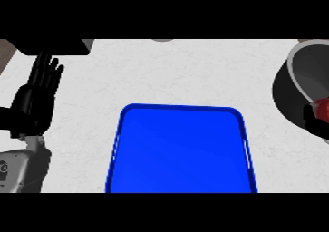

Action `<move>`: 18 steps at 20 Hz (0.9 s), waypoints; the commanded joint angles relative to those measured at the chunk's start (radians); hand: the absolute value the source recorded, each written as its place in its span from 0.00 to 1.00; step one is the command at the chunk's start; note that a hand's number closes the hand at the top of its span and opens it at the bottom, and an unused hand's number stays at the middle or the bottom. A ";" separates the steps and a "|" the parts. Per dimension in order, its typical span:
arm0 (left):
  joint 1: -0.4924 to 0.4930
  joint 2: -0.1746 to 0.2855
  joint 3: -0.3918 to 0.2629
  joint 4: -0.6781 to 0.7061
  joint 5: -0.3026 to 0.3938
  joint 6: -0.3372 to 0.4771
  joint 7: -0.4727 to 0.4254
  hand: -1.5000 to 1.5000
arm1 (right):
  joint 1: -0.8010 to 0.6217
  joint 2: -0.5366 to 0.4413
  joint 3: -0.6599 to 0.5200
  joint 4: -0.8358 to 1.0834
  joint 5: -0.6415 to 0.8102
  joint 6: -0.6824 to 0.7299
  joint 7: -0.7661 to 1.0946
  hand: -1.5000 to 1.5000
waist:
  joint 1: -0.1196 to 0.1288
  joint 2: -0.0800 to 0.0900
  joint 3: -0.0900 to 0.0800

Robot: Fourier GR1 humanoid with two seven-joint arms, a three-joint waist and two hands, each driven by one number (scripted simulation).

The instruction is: Pick the can from the tray and place it in the pot

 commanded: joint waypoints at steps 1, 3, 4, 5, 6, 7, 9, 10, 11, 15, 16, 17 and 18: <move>0.053 0.006 0.011 0.021 0.021 -0.053 -0.058 0.50 | -0.014 -0.099 -0.191 0.158 -0.142 -0.042 -0.140 1.00 | 0.004 0.002 0.000; 0.022 -0.030 -0.016 0.013 -0.020 0.004 -0.043 0.50 | -0.051 -0.127 -0.231 0.304 -0.180 -0.105 -0.239 1.00 | 0.007 0.003 0.000; -0.052 -0.018 0.025 0.154 -0.005 -0.016 -0.103 0.50 | -0.041 -0.148 -0.261 0.320 -0.210 -0.101 -0.270 1.00 | -0.004 0.005 0.000; -0.049 0.016 0.026 0.054 0.011 -0.027 -0.010 0.50 | -0.049 -0.148 -0.258 0.390 -0.218 -0.131 -0.323 1.00 | 0.006 0.003 0.000; 0.041 -0.009 0.005 -0.001 -0.006 -0.017 -0.039 0.50 | -0.044 -0.183 -0.296 0.405 -0.263 -0.109 -0.361 1.00 | 0.008 0.001 0.000; -0.023 0.021 0.034 0.064 0.014 -0.039 -0.026 0.50 | -0.078 -0.197 -0.294 0.511 -0.257 -0.136 -0.409 1.00 | 0.009 0.004 0.000; -0.031 -0.027 0.009 0.119 -0.021 -0.016 -0.106 0.50 | -0.119 -0.204 -0.291 0.631 -0.245 -0.188 -0.467 1.00 | 0.008 0.005 0.000; -0.043 0.004 0.022 0.040 0.013 -0.029 0.006 0.50 | -0.111 -0.233 -0.305 0.642 -0.255 -0.174 -0.488 1.00 | 0.008 0.002 0.000; -0.022 -0.011 0.018 0.097 -0.006 -0.038 -0.082 0.50 | -0.169 -0.255 -0.301 0.724 -0.250 -0.188 -0.511 1.00 | 0.010 0.003 0.000; 0.044 -0.002 0.008 0.012 -0.001 -0.059 -0.051 0.50 | -0.230 -0.238 -0.281 0.940 -0.209 -0.319 -0.594 1.00 | 0.019 0.004 0.000; 0.037 -0.051 -0.025 0.029 -0.032 -0.021 -0.070 0.50 | -0.260 -0.268 -0.306 0.977 -0.242 -0.300 -0.602 1.00 | 0.014 0.003 0.000; -0.040 -0.011 0.005 0.009 -0.012 -0.014 0.020 0.50 | -0.285 -0.300 -0.307 1.064 -0.222 -0.314 -0.639 1.00 | 0.018 0.005 0.001; 0.037 -0.015 0.016 0.030 0.000 -0.052 -0.069 0.50 | -0.279 -0.282 -0.287 1.088 -0.212 -0.309 -0.630 1.00 | 0.019 0.005 0.000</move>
